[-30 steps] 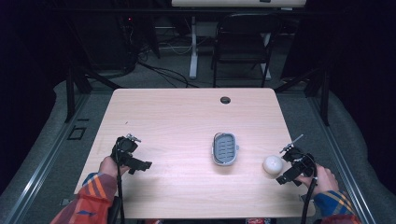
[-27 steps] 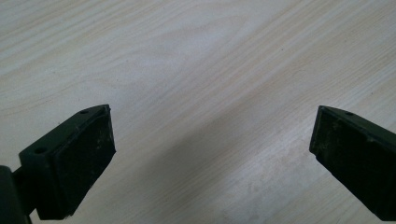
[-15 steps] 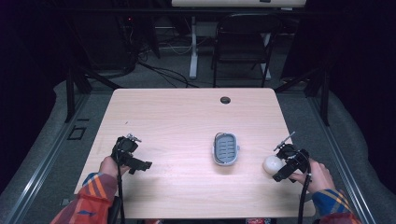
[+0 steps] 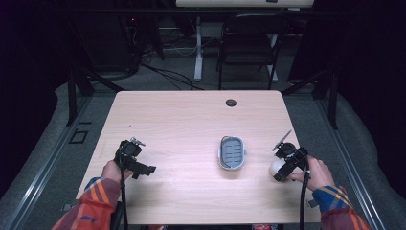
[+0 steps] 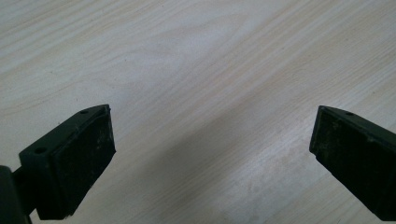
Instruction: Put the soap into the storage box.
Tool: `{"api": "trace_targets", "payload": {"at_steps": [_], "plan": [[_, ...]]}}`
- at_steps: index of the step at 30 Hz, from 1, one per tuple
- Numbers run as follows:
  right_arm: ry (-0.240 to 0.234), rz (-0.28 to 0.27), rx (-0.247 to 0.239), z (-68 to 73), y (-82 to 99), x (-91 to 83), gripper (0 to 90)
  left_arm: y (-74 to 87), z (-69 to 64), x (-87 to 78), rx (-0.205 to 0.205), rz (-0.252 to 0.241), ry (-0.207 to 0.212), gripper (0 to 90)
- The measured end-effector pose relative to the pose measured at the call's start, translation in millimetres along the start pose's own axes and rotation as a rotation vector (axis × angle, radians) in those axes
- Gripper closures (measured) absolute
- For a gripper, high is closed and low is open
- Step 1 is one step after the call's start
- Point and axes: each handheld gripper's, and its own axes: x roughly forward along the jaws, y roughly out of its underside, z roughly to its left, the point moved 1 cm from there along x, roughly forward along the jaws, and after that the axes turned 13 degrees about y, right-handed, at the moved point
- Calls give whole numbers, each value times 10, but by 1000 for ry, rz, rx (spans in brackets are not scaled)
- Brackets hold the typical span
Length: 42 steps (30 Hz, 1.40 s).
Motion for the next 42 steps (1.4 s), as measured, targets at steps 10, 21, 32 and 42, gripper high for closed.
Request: {"api": "trace_targets", "payload": {"at_steps": [10, 21, 32, 42], "plan": [[-14, -20, 7, -9, -154, 111, 0, 2, -2, -4, -1, 1, -3, 0], [-32, 39, -16, -27, -214, 165, 0, 0, -3, -2, 0, 4, -4, 0], [-46, 54, -15, -33, -222, 201, 146, 0, -5, 1, 1, 3, -2, 0], [-44, 62, -12, -11, -230, 266, 215, -1, -4, 8, 3, 10, 0, 0]]}}
